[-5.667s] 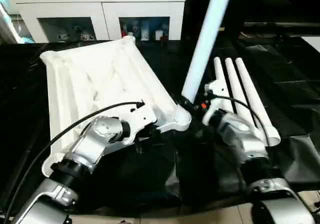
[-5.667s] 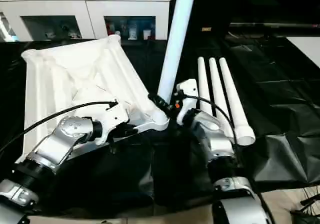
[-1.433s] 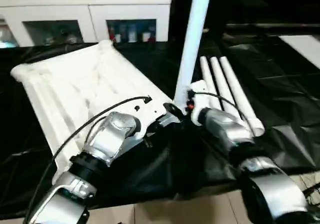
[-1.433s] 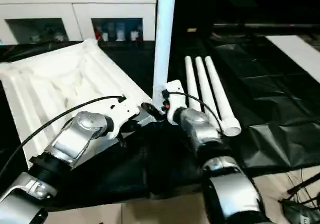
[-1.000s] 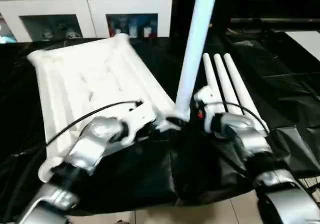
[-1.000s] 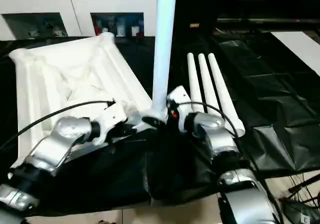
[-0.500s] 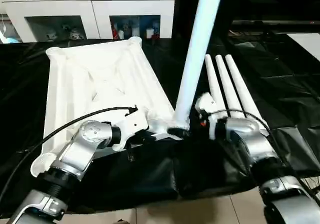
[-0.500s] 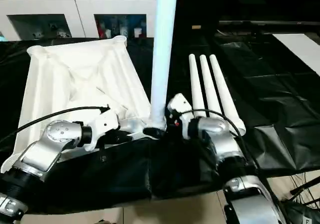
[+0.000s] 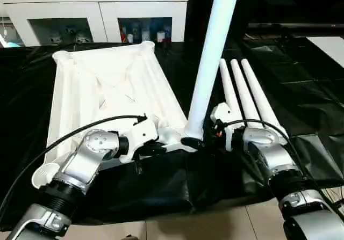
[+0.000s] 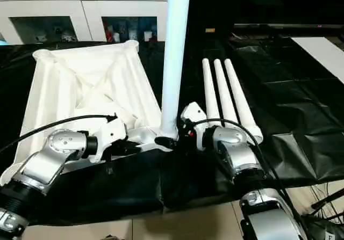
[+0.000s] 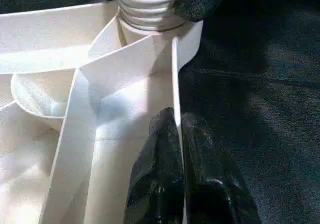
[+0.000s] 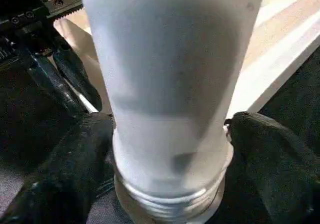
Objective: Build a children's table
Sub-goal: Rotate leg to tighten
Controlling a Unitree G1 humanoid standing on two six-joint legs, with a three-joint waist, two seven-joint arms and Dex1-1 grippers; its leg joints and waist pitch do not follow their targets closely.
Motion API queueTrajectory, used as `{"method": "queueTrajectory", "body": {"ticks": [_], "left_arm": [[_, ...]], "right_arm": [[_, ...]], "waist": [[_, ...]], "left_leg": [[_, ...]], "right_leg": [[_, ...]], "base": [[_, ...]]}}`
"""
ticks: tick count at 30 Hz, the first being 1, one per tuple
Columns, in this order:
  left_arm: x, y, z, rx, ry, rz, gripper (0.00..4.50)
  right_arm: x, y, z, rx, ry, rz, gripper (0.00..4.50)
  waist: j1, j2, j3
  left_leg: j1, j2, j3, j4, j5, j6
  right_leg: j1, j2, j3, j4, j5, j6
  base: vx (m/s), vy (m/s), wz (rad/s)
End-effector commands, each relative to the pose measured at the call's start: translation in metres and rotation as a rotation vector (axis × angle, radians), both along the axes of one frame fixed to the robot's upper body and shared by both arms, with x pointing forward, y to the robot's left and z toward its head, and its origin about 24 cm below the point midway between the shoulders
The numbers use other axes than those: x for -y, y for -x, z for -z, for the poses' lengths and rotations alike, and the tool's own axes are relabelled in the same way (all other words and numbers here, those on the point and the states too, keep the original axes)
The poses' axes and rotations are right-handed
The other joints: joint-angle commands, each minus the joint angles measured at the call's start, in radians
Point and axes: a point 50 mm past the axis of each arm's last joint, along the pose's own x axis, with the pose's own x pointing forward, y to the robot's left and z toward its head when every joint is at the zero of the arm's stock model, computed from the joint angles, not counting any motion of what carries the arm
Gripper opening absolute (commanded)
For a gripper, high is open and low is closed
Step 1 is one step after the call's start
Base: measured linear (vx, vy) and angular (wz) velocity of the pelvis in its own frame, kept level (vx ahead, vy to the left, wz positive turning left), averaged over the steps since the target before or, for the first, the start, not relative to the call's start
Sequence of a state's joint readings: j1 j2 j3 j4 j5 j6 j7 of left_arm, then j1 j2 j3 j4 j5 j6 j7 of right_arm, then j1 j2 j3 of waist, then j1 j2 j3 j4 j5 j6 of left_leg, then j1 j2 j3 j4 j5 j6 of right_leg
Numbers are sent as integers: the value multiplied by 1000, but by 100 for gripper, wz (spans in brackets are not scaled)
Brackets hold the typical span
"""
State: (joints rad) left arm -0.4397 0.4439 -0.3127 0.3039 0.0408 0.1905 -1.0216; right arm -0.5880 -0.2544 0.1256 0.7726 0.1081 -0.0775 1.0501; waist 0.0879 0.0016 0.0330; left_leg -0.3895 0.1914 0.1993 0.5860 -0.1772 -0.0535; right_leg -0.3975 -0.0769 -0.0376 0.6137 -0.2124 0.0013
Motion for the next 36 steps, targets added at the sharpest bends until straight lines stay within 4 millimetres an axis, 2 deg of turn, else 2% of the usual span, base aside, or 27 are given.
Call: {"method": "queueTrajectory", "body": {"ticks": [1, 7, 12, 27, 30, 32, 36], "left_arm": [[2, 3, 3, -13, 0, 23, 0], [1, 1, 3, -12, -7, 21, 0], [1, 0, 2, -12, -8, 19, 0], [-1, 0, 2, -17, -16, 18, 0], [-2, 0, 4, -29, -22, -9, 0], [-2, -2, 8, -46, -31, -51, 0], [3, -5, 18, -79, -67, -124, 0]], "right_arm": [[-1, -4, -4, 16, -10, 4, 367], [-2, -4, -1, 12, -8, 13, 316], [-2, -6, -2, 19, -18, 19, 282], [-5, -1, 7, -3, -24, 17, 274], [-6, -3, 14, -36, -30, 107, 274], [-10, -5, 20, -62, -35, 201, 274], [-20, -8, 31, -119, -32, 359, 274]], "waist": [[-1, 1, -57], [0, 1, -59], [0, 2, -57], [0, 3, -60], [-1, 4, -59], [-8, 3, -55], [-26, 5, -45]], "left_leg": [[27, 44, -17, -62, -128, 68], [26, 44, -16, -58, -110, 81], [26, 45, -17, -60, -131, 72], [25, 44, -17, -57, -122, 76], [25, 43, -17, -57, -121, 76], [24, 43, -18, -62, -144, 63], [31, 42, -23, -75, -274, -4]], "right_leg": [[43, -58, 32, -48, 52, -267], [44, -58, 30, -45, 79, -275], [43, -59, 30, -47, 46, -275], [44, -58, 30, -43, 64, -279], [43, -59, 30, -43, 64, -280], [42, -59, 31, -47, 24, -276], [36, -63, 35, -66, -172, -247]], "base": [[0, 0, 0], [0, 0, 0], [0, 0, 0], [0, 0, 0], [0, 0, 0], [0, 0, 0], [0, 0, 0]]}}
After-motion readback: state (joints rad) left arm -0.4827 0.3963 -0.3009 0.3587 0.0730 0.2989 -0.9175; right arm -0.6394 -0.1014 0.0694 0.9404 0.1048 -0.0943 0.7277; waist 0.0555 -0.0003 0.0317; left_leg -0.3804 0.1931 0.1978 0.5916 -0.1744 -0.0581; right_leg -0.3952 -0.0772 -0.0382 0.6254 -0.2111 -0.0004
